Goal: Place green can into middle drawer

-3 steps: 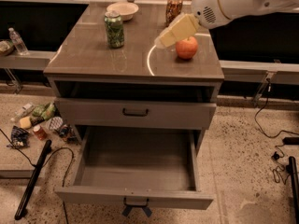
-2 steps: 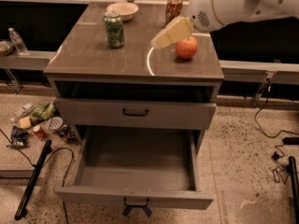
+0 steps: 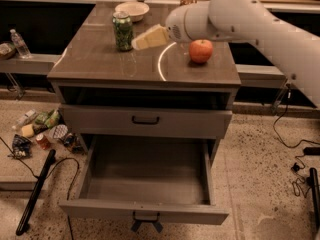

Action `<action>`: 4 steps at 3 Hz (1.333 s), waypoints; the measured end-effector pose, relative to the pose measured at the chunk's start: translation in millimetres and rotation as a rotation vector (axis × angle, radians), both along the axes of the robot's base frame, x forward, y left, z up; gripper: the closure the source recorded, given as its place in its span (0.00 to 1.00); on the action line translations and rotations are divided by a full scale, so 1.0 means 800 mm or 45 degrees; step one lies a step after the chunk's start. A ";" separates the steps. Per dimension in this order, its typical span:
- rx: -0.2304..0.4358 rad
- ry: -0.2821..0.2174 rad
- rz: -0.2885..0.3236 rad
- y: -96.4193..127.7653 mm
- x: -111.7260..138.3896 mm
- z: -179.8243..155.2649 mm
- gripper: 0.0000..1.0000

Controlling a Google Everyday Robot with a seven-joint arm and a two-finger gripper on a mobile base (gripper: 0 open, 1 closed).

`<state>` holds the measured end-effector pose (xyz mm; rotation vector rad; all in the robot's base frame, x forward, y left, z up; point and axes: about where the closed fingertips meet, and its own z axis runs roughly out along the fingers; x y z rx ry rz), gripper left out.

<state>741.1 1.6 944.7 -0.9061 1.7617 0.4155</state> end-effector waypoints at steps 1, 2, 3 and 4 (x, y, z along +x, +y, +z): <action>0.103 -0.001 0.068 0.080 0.051 -0.025 0.00; 0.172 -0.020 0.138 0.142 0.095 -0.035 0.00; 0.205 -0.046 0.157 0.171 0.129 -0.037 0.00; 0.258 -0.066 0.160 0.173 0.152 -0.042 0.18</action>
Offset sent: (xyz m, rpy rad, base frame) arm 0.0939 0.1436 -0.0267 0.1800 -0.0256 0.1493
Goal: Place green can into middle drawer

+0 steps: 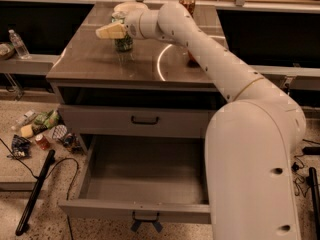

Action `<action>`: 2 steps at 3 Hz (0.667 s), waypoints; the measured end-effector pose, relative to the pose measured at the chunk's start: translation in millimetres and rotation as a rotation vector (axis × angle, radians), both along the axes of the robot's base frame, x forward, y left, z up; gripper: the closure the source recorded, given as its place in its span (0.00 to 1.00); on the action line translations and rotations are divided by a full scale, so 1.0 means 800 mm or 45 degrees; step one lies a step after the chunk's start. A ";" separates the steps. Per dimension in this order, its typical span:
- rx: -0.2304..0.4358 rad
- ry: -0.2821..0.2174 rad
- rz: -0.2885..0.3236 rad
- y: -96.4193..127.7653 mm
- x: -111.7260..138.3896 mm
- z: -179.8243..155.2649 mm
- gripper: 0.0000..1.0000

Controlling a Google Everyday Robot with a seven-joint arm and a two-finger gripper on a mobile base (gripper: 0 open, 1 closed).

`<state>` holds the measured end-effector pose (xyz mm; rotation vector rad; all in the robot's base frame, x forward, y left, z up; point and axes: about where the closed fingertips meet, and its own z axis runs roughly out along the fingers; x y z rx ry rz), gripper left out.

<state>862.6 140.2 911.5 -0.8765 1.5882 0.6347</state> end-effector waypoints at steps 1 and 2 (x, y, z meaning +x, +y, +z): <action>0.025 -0.003 -0.007 -0.011 0.005 -0.002 0.42; 0.038 0.008 -0.040 -0.049 -0.010 0.005 0.65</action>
Offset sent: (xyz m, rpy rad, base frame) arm -0.0295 -0.0911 0.0067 0.0304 0.0249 -0.0756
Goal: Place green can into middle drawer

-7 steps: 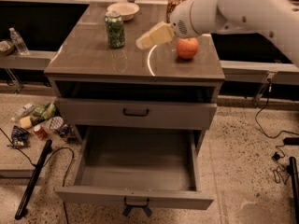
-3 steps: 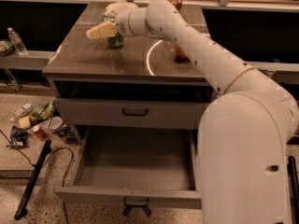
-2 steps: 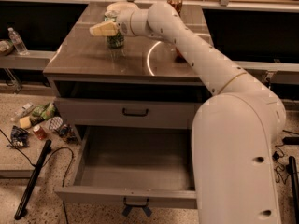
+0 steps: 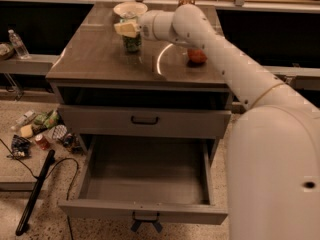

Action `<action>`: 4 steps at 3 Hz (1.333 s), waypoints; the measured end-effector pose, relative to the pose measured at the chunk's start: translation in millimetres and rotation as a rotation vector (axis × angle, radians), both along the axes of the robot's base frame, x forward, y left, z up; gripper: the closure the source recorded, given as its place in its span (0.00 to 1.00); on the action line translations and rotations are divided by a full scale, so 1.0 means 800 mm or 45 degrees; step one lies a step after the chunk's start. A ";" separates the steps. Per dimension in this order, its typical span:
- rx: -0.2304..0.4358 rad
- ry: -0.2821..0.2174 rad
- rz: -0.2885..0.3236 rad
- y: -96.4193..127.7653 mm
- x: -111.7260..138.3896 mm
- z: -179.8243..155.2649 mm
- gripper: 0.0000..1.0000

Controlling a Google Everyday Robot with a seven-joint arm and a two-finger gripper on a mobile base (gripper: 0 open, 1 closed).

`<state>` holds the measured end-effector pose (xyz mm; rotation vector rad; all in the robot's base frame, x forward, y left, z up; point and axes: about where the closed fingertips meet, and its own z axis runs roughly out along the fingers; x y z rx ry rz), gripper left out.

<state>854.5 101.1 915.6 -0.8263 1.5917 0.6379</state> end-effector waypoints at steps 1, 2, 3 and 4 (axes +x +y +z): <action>-0.013 0.000 -0.065 -0.059 -0.045 0.028 0.88; -0.008 -0.017 -0.205 -0.131 -0.137 0.090 1.00; 0.090 0.054 -0.254 -0.141 -0.234 0.068 1.00; 0.061 0.147 -0.181 -0.114 -0.326 -0.023 1.00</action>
Offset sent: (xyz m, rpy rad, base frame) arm -0.2100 -0.1207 0.0187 -0.1121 0.1162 -0.1990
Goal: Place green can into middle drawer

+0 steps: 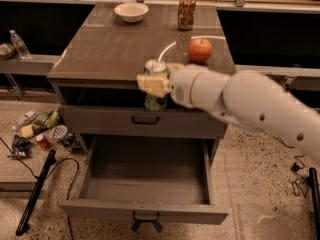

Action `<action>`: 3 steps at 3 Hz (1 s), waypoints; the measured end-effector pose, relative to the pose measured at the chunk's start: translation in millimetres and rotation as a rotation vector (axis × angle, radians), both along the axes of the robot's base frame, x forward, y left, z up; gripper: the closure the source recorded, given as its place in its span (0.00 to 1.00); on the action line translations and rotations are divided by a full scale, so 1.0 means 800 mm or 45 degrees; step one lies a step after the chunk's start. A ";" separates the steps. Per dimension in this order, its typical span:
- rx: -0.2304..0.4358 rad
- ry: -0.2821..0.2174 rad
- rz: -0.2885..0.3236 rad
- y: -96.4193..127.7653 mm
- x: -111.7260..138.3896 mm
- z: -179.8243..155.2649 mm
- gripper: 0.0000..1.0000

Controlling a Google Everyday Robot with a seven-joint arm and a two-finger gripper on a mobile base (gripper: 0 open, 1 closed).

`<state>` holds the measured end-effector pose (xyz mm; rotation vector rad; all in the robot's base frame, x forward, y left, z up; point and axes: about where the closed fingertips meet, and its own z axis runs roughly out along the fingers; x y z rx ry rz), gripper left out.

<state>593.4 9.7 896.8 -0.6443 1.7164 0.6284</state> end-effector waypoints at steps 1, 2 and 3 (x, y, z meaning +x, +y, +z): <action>-0.032 0.059 0.055 0.019 -0.049 -0.060 1.00; -0.042 0.075 0.069 0.024 -0.059 -0.072 1.00; -0.026 0.138 0.045 0.018 -0.082 -0.102 1.00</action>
Offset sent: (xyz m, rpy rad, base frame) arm -0.0360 0.0138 -0.0441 -0.0230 0.0425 0.0398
